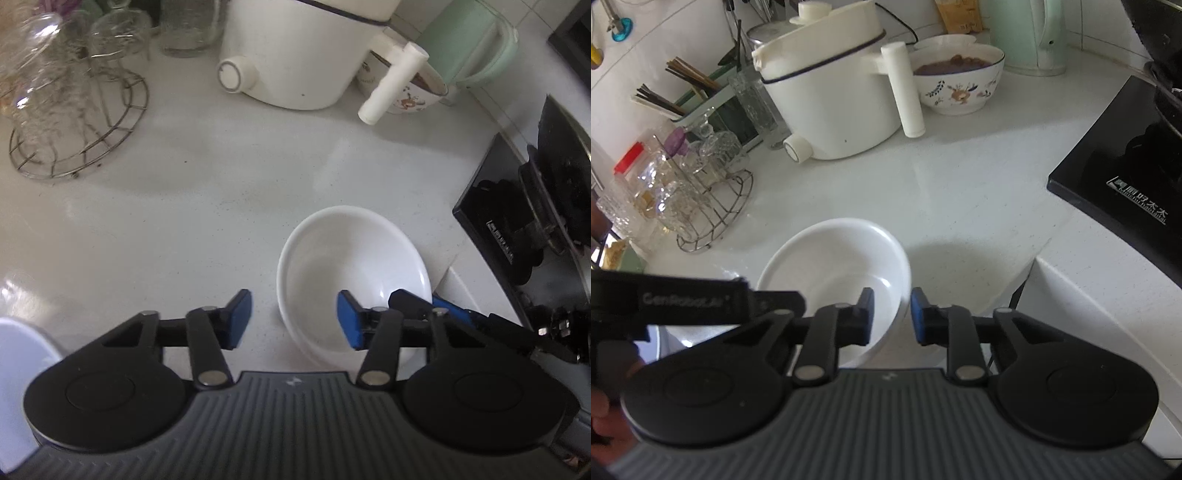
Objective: Organize plates and bowls
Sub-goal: 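Close the left and right grippers on the white bowl's rim, then lift the white bowl with both grippers and lower it into the blue bowls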
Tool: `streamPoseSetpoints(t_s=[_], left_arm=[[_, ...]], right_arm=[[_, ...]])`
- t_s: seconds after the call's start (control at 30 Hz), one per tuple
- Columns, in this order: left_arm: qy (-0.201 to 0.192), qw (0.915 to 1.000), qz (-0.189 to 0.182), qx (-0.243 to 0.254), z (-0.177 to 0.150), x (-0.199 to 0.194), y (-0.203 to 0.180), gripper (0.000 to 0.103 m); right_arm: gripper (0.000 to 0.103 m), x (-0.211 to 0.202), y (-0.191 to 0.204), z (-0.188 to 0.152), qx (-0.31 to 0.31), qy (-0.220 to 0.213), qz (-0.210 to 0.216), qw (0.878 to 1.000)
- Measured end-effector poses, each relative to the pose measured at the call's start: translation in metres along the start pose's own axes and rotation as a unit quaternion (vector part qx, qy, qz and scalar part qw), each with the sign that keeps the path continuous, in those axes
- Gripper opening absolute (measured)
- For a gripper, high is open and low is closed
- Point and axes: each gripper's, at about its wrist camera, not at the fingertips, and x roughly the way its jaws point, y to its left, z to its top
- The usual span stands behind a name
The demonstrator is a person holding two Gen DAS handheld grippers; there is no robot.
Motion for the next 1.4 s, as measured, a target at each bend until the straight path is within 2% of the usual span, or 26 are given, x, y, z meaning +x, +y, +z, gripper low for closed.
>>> streamPoseSetpoints(t_s=[0.03, 0.07, 0.1, 0.2, 0.27, 0.47, 0.83, 1.03, 1.2, 1.4], left_arm=[[0.002, 1.0000, 0.006, 0.001, 0.001, 0.002, -0.001, 0.043], [0.002, 1.0000, 0.003, 0.000, 0.002, 0.003, -0.003, 0.031], [0.002, 1.0000, -0.003, -0.002, 0.004, 0.003, -0.002, 0.024], [-0.007, 1.0000, 0.005, 0.004, 0.005, 0.001, -0.004, 0.014], [-0.011, 0.9998, 0.009, 0.010, 0.005, 0.001, -0.005, 0.011], [-0.010, 0.9999, 0.001, 0.006, 0.002, -0.001, -0.006, 0.010], [-0.017, 0.9997, -0.013, -0.014, -0.002, -0.028, -0.009, 0.010], [-0.025, 0.9990, -0.019, -0.033, -0.004, -0.053, -0.009, 0.010], [-0.043, 0.9986, -0.030, -0.013, -0.005, -0.085, -0.014, 0.011], [-0.048, 0.9976, -0.041, -0.029, -0.007, -0.114, -0.007, 0.011]], right_arm=[[0.021, 0.001, -0.001, 0.000, 0.004, 0.003, 0.001, 1.000], [0.020, 0.003, -0.002, 0.000, 0.009, 0.005, 0.004, 1.000], [0.020, 0.003, -0.002, 0.000, 0.010, 0.006, 0.005, 1.000], [0.020, 0.003, -0.004, -0.002, 0.012, 0.004, 0.008, 1.000], [0.017, 0.002, -0.006, -0.002, 0.013, 0.004, 0.009, 1.000], [0.015, 0.001, -0.014, -0.003, 0.025, 0.010, 0.016, 0.999], [0.015, -0.013, -0.018, 0.002, 0.037, 0.009, 0.039, 0.999], [0.015, -0.033, -0.012, 0.007, 0.044, -0.001, 0.056, 0.997], [0.016, -0.052, -0.005, 0.010, 0.038, -0.012, 0.061, 0.997], [0.016, -0.073, 0.005, 0.017, 0.040, -0.025, 0.078, 0.996]])
